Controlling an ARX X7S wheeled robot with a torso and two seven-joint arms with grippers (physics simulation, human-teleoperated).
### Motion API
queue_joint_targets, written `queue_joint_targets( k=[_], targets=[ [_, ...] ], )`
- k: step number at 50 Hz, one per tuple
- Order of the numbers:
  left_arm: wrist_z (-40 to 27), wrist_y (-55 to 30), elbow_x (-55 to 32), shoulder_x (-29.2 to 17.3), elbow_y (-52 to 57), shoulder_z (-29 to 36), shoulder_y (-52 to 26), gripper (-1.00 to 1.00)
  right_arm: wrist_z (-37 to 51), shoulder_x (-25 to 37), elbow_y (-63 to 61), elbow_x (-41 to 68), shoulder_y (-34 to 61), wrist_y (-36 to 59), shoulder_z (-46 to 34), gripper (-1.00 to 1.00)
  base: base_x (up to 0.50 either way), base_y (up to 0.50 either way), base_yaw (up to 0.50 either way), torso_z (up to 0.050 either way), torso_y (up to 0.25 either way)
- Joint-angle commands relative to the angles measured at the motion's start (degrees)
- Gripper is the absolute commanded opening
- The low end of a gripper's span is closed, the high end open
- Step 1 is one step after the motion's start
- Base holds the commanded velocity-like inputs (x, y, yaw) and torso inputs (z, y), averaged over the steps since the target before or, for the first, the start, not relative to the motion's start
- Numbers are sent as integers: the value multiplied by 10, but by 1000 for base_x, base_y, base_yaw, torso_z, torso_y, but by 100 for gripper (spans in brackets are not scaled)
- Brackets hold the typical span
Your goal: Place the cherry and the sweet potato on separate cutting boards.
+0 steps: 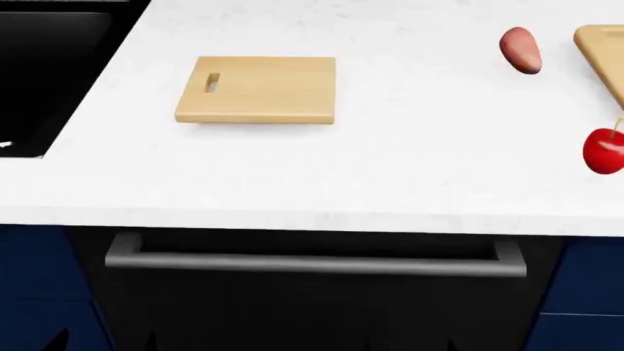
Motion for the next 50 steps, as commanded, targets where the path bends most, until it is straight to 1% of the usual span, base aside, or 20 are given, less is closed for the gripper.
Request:
queue_joint_targets(
  k=[1,5,7,14,30,37,38,42,45,46,50],
  targets=[
    [-7,2,-12,-10,0,9,0,100,-1,12,8,-5,5,19,-28,100,0,0,0,0,0],
    [-14,6,-18,-19,-4,21,1,100,-2,20,16,8,7,20,-41,100,0,0,0,0,0],
    [-20,10,-5,-25,-5,32,0,100,-1,24,16,7,6,20,-48,100,0,0,0,0,0],
    [-28,6,-18,-33,-6,36,0,100,6,33,18,7,9,19,-61,100,0,-15,0,0,0],
    [-44,-7,-33,-43,0,51,-1,100,27,43,13,21,9,21,-70,100,0,-500,0,0,0],
    [-46,-6,-49,-47,1,50,-1,100,34,46,16,25,11,19,-74,100,0,-500,0,0,0],
    [-37,-10,-66,-46,5,48,0,100,35,47,16,27,11,19,-75,100,0,-500,0,0,0],
    [-47,-4,-58,-48,1,52,-2,100,37,50,16,26,12,20,-80,100,0,-478,0,0,0],
    [-50,-12,-59,-49,4,56,-4,100,42,51,17,30,14,24,-80,100,0,-194,0,0,0],
    [-40,-28,-83,-48,7,52,-5,100,42,50,20,32,14,25,-80,100,0,0,0,0,0],
    [-51,-23,-65,-55,6,61,-3,100,47,51,21,36,15,24,-82,100,0,0,0,0,0]
  ],
)
